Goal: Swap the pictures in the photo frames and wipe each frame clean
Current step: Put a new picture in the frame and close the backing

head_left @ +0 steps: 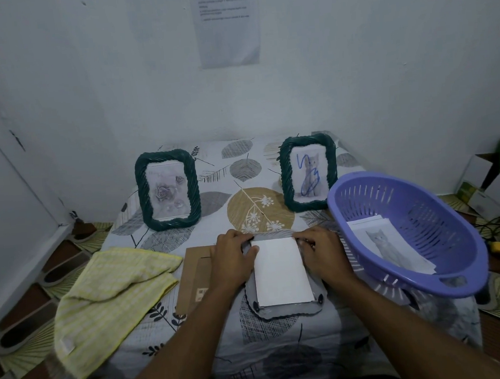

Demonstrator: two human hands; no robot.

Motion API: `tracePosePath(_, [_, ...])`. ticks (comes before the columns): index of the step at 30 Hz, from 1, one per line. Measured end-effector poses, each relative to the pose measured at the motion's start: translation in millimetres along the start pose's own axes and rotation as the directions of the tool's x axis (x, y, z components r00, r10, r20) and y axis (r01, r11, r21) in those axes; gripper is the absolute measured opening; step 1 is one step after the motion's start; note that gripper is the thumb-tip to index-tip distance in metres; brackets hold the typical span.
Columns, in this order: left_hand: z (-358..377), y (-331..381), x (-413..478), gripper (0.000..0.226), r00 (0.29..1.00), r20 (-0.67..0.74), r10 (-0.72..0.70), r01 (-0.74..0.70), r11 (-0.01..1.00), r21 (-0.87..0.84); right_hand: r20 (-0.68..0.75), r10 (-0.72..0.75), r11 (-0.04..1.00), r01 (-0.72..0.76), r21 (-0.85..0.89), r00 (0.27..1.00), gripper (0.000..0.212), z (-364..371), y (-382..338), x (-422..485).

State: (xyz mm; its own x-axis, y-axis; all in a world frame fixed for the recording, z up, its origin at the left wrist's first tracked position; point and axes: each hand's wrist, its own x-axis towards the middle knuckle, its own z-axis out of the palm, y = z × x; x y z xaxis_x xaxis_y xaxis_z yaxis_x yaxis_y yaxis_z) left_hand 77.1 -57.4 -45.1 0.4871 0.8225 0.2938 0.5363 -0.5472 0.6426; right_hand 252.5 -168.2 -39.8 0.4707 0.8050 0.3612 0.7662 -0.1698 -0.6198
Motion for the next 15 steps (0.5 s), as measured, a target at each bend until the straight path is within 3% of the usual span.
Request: tracePosePath(15, [-3.8, 1.0, 0.1, 0.033, 1.0, 0.021, 0.001, -0.001, 1.0, -0.002, -0.009, -0.007, 0.998, 0.007, 0.068, 1.0, 0.021, -5.6, -5.4, -0.8])
